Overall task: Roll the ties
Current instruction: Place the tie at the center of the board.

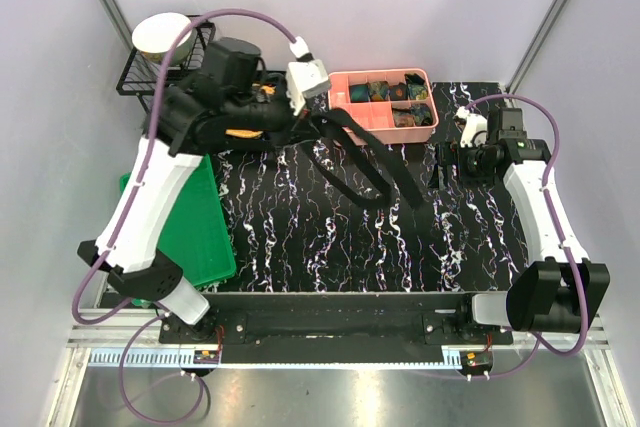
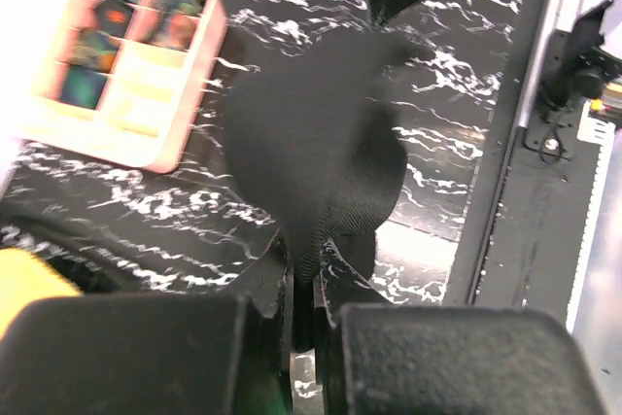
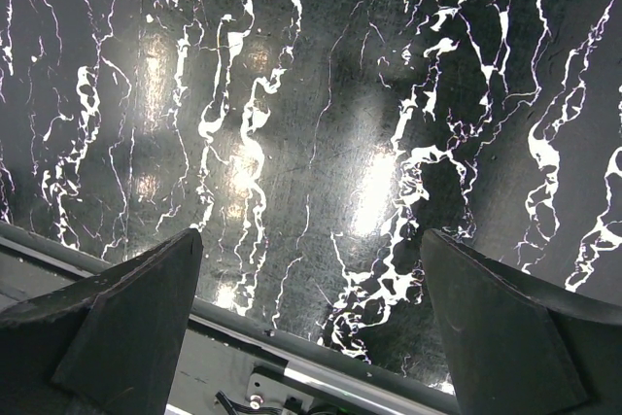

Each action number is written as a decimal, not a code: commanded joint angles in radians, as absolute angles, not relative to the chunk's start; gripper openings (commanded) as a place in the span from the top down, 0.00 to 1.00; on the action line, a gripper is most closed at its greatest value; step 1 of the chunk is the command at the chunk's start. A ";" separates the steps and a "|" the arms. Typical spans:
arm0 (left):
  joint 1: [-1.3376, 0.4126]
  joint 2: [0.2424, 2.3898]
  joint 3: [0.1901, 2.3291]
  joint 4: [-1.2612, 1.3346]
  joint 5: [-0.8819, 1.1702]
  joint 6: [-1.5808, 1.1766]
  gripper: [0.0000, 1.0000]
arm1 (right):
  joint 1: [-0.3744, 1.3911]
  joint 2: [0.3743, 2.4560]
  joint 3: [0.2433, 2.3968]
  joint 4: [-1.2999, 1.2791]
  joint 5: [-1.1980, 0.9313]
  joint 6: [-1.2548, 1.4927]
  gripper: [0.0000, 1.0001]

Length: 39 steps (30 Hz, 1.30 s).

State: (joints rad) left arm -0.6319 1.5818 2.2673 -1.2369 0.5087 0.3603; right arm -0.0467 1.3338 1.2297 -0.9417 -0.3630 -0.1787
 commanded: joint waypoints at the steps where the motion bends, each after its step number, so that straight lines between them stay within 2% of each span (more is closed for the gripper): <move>1: -0.627 1.595 2.023 -1.093 0.601 0.351 1.00 | -0.051 1.287 1.240 -0.960 -0.374 -0.215 0.00; 5: -0.608 1.540 1.571 -0.876 0.624 0.345 1.00 | -0.051 1.273 1.210 -0.983 -0.347 -0.267 0.00; 9: -0.578 1.601 1.392 -0.838 0.598 0.394 1.00 | -0.051 1.272 1.158 -0.999 -0.371 -0.334 0.00; 15: -0.480 1.764 1.423 -0.862 0.638 0.448 1.00 | -0.011 1.256 1.132 -0.962 -0.540 -0.388 0.00; 19: -0.442 1.844 1.471 -0.899 0.684 0.468 1.00 | 0.176 1.288 1.129 -0.783 -0.503 -0.342 0.05; 24: -0.417 1.875 1.497 -0.913 0.745 0.456 1.00 | 0.337 1.373 1.097 -0.496 -0.617 -0.138 0.10; 31: -0.397 1.905 1.494 -0.913 0.781 0.410 1.00 | 0.555 1.474 1.016 -0.159 -0.482 -0.009 0.15; 37: -0.374 1.928 1.500 -0.907 0.815 0.380 1.00 | 0.656 1.554 0.979 -0.072 -0.368 0.037 0.26; 39: -0.370 1.931 1.497 -0.905 0.818 0.377 1.00 | 0.663 1.594 0.983 -0.049 -0.350 0.051 0.26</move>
